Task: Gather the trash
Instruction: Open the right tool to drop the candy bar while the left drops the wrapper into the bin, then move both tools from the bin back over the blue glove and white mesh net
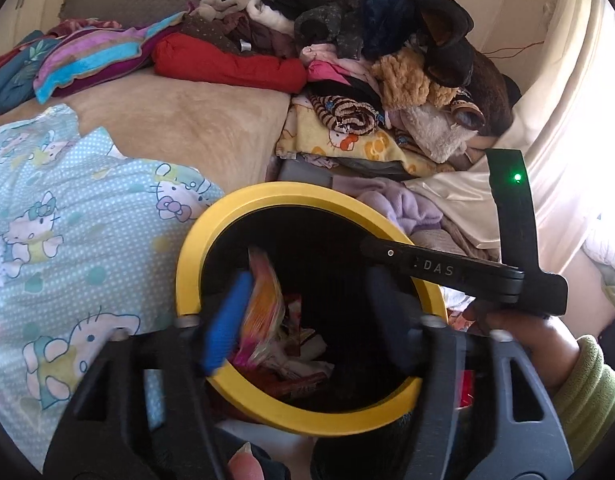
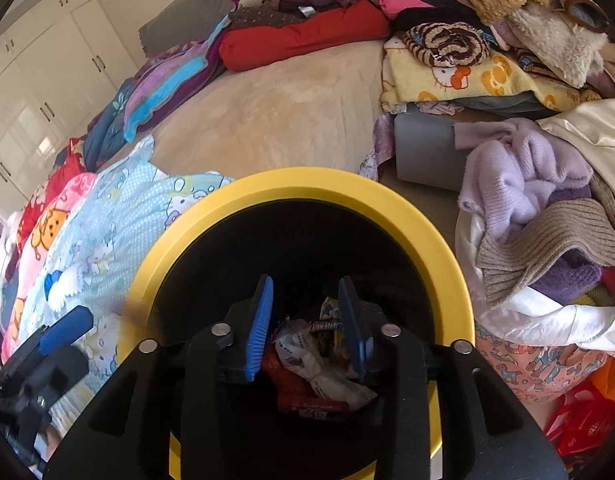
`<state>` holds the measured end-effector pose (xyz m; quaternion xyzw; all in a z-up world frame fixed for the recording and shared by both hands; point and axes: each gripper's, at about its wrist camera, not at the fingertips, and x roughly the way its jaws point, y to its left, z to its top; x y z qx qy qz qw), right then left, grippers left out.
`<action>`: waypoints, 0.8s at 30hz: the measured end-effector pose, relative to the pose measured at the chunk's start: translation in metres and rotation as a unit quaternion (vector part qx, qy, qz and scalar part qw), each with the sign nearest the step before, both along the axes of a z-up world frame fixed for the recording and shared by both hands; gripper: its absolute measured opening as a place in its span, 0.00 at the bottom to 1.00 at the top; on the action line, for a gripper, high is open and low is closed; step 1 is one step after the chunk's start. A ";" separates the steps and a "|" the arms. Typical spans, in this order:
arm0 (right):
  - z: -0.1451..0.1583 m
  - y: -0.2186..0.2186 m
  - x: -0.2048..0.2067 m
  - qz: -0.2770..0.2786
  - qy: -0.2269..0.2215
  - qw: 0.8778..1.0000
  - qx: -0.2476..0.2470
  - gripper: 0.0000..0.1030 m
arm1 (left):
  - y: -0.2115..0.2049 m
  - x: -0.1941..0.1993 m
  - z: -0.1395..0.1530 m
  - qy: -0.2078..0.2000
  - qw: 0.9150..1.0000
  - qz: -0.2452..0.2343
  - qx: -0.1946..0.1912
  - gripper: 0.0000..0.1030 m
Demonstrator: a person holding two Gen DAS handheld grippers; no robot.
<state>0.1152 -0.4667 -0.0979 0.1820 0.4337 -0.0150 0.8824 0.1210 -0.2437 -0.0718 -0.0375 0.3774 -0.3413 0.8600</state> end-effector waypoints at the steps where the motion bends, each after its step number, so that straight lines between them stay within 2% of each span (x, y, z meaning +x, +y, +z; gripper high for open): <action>1: 0.001 -0.001 -0.001 -0.002 -0.002 1.000 0.002 0.37 | 0.001 0.000 0.001 -0.002 1.000 0.000 -0.001 0.70; 4: 0.004 -0.002 -0.001 -0.007 -0.008 1.000 0.007 0.42 | 0.007 0.000 0.003 -0.004 1.000 0.008 -0.007 0.88; 18: 0.018 0.020 0.003 0.016 -0.033 0.999 0.002 0.48 | 0.051 -0.003 0.017 -0.035 0.996 0.077 0.006 0.89; 24: 0.029 0.038 0.003 0.041 -0.057 0.997 -0.016 0.57 | 0.075 -0.002 0.025 -0.053 0.993 0.106 0.010 0.89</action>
